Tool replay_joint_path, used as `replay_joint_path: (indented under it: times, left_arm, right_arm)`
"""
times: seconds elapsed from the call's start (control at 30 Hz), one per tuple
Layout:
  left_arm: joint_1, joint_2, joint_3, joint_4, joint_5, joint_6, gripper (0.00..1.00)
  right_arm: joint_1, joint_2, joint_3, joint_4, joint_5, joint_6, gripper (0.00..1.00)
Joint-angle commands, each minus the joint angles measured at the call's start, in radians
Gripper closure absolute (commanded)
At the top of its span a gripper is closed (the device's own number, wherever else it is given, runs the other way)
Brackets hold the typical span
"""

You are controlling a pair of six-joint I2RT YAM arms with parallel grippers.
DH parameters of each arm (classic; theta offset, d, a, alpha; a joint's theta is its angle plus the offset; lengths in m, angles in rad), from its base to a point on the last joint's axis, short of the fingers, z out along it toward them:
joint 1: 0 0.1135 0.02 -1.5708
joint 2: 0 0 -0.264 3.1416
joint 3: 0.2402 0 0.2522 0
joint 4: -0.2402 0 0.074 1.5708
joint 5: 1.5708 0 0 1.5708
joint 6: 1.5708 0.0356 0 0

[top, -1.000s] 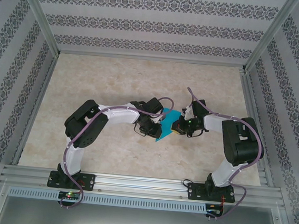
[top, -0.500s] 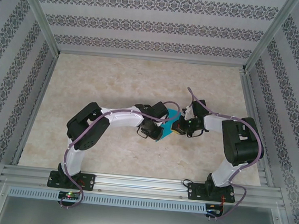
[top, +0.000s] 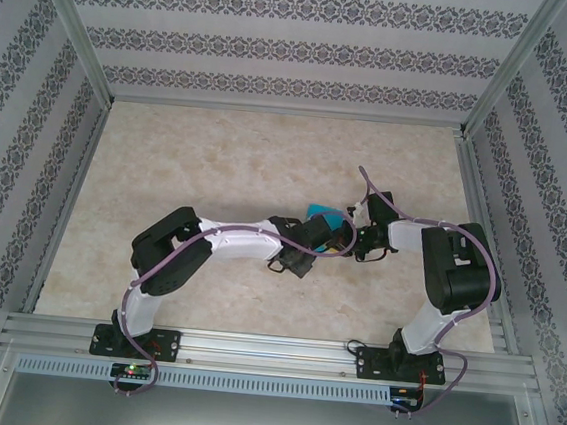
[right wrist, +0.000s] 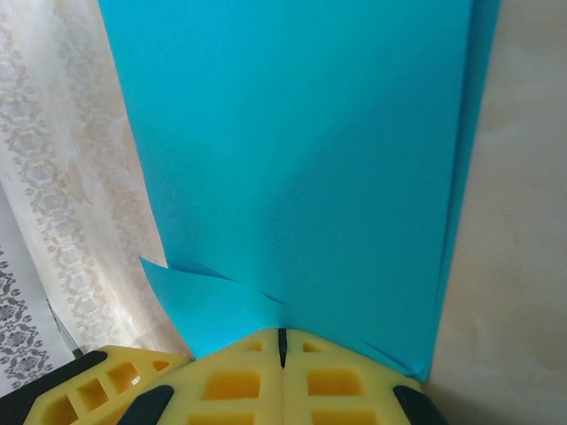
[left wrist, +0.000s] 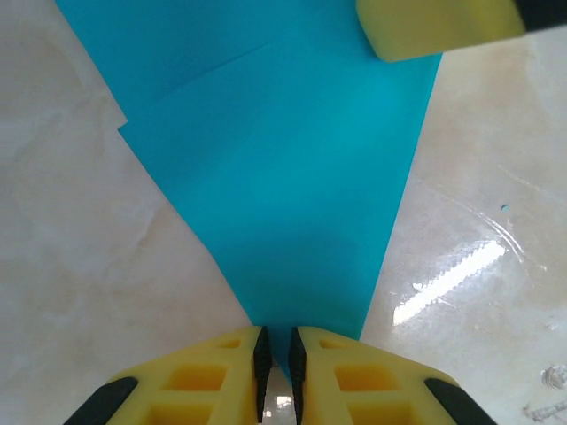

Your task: Fold a paper plane with a square sheet of paper (pick it up from the middle)

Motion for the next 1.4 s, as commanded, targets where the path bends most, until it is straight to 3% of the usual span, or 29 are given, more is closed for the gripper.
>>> replay_joint_path:
  times: [0.0, 0.43, 1.37]
  left_arm:
    - [-0.027, 0.112, -0.089, -0.158, -0.050, 0.020, 0.79]
    - [-0.090, 0.116, -0.130, -0.172, -0.140, 0.008, 0.78]
    - [-0.108, 0.117, -0.190, -0.145, -0.058, 0.015, 0.78]
  right_arm:
    - [-0.015, 0.057, -0.041, -0.044, 0.108, -0.002, 1.00]
    - [-0.022, 0.057, -0.043, -0.041, 0.097, -0.012, 1.00]
    - [-0.111, -0.011, 0.001, -0.019, 0.150, 0.071, 0.96]
